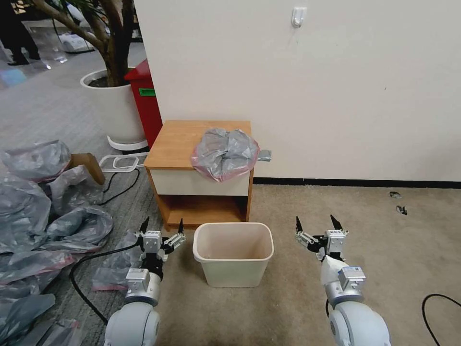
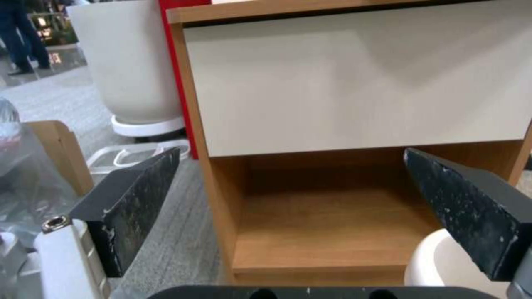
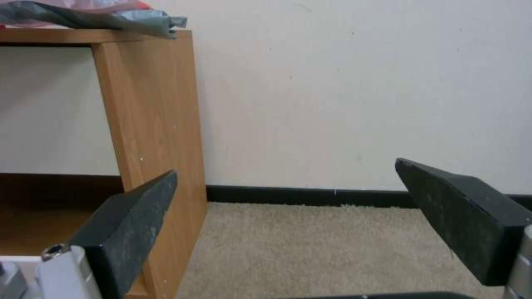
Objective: Pick up the garbage bag from the table and place it over the trash can.
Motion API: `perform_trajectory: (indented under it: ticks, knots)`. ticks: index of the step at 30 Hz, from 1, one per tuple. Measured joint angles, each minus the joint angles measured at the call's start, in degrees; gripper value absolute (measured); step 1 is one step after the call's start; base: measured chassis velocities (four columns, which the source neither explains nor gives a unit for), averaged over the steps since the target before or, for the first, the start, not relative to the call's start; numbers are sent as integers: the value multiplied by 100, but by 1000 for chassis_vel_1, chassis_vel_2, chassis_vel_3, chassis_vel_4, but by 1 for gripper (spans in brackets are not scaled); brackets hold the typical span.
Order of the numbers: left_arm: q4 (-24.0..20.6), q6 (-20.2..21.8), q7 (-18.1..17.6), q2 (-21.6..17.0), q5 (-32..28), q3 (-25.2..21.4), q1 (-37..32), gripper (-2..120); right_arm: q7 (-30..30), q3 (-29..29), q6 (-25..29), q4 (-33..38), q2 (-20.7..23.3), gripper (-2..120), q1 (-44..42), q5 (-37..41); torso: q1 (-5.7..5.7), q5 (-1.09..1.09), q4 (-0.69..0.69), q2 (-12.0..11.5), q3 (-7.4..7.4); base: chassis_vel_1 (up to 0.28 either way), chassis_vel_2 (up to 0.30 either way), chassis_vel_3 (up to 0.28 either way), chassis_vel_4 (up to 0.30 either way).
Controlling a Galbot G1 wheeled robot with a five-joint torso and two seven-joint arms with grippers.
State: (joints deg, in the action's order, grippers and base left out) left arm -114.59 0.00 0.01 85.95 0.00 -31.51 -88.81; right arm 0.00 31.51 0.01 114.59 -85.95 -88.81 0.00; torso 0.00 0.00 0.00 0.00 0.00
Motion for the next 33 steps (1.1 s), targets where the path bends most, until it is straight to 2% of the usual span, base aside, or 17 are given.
perform_trajectory:
  ticks: [30,31,32,33]
  knots:
    - [-1,0,0,-23,-23,-3,-6,100,7,-13,1,76,-45,100,-51,15,0,0,1,0,1,0,0,0,0]
    - [-5,-1,1,-85,-99,-12,-23,100,-11,-58,5,246,-160,100,-165,41,0,-2,3,0,0,0,0,0,0]
    - [-15,-2,1,-256,-279,-62,-83,100,-59,-139,31,493,-333,100,-351,70,0,0,-3,0,0,0,0,0,0]
    - [-29,-7,0,-399,-429,-105,-132,100,-86,-159,11,570,-377,100,-421,82,0,-4,0,0,0,0,0,0,0]
